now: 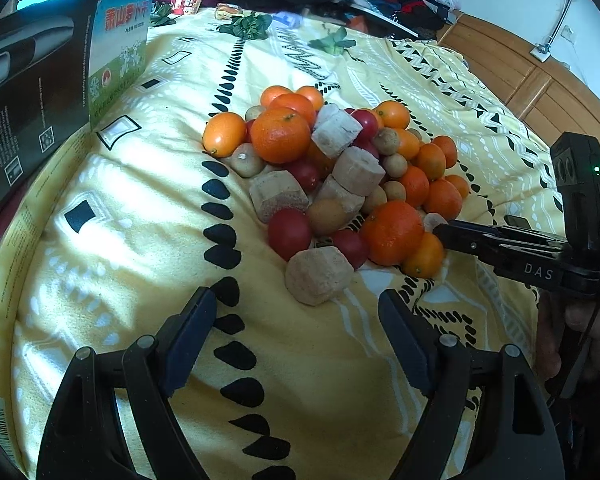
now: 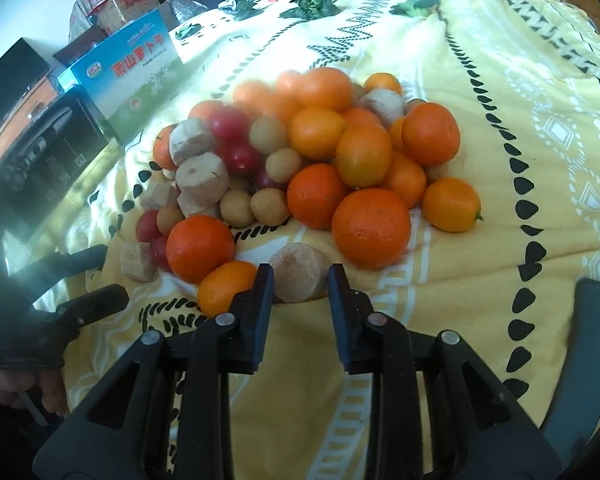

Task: Organize fruits
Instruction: 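Close the right tool on the tan cut chunk and lift it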

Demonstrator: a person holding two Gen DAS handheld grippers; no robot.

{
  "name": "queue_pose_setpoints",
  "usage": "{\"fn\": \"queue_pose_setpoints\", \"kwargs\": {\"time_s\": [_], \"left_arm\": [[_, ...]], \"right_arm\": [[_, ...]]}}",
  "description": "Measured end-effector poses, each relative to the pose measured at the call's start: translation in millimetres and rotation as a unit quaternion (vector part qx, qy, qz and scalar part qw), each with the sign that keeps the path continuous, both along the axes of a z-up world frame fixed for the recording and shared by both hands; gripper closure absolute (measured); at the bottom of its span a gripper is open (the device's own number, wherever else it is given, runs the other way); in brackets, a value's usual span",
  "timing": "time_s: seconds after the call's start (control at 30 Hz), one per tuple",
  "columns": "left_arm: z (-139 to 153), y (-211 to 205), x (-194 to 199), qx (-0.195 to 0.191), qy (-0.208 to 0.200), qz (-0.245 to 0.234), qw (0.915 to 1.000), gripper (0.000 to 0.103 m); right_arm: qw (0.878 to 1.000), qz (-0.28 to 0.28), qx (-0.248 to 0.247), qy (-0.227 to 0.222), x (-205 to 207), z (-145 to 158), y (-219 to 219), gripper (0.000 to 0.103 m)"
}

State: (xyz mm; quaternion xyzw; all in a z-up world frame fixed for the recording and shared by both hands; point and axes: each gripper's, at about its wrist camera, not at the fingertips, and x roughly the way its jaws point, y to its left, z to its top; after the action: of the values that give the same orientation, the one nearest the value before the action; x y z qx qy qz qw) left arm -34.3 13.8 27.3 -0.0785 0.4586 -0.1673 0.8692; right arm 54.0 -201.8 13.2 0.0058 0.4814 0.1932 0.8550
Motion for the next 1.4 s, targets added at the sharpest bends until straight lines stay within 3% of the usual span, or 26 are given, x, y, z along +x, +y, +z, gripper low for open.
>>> {"fn": "queue_pose_setpoints", "kwargs": {"time_s": [0.03, 0.13, 0.23, 0.3, 0.57, 0.63, 0.73, 0.8, 0.9, 1.03, 1.17, 1.3, 1.4], "left_arm": [[-1, 0, 0, -0.003, 0.0, 0.0, 1.0, 0.017], [-1, 1, 3, -0.015, 0.001, 0.003, 0.9999, 0.016], [0, 2, 4, -0.028, 0.0, 0.004, 0.9996, 0.016], [0, 2, 4, -0.029, -0.001, 0.003, 0.9996, 0.016], [4, -6, 15, -0.024, -0.007, -0.004, 0.9997, 0.019], [3, -7, 19, -0.02, -0.004, -0.005, 0.9998, 0.023], [-1, -3, 20, -0.004, 0.004, 0.005, 1.0, 0.045], [2, 3, 17, -0.015, 0.002, 0.002, 0.9999, 0.059], [11, 4, 11, -0.021, -0.01, -0.011, 0.9997, 0.072], [14, 0, 3, -0.01, -0.017, -0.021, 0.9996, 0.072], [5, -1, 3, -0.024, -0.004, -0.019, 0.9995, 0.071], [1, -6, 6, -0.022, -0.003, -0.017, 0.9996, 0.062], [-1, -10, 9, -0.017, -0.003, -0.016, 0.9997, 0.061]], "right_arm": [[1.0, -0.005, 0.0, -0.001, 3, -3, -1, 0.063], [0.999, -0.013, 0.036, 0.009, 2, -5, -8, 0.06], [0.996, -0.024, 0.082, 0.035, 1, -8, -17, 0.061], [0.994, -0.021, 0.101, 0.045, -3, -7, -18, 0.07], [0.986, -0.04, 0.153, 0.061, 5, -17, -26, 0.069], [0.986, -0.042, 0.154, 0.058, 2, -14, -27, 0.07], [0.986, -0.046, 0.152, 0.043, -4, -8, -27, 0.071], [0.987, -0.049, 0.15, 0.031, -8, -2, -27, 0.073], [0.989, -0.048, 0.138, 0.003, -15, 11, -27, 0.074], [0.991, -0.046, 0.122, -0.02, -21, 23, -24, 0.074], [0.992, -0.043, 0.112, -0.027, -23, 25, -23, 0.074], [0.996, -0.03, 0.079, -0.02, -23, 14, -16, 0.073], [0.998, -0.023, 0.06, -0.011, -23, 5, -10, 0.072]]}}
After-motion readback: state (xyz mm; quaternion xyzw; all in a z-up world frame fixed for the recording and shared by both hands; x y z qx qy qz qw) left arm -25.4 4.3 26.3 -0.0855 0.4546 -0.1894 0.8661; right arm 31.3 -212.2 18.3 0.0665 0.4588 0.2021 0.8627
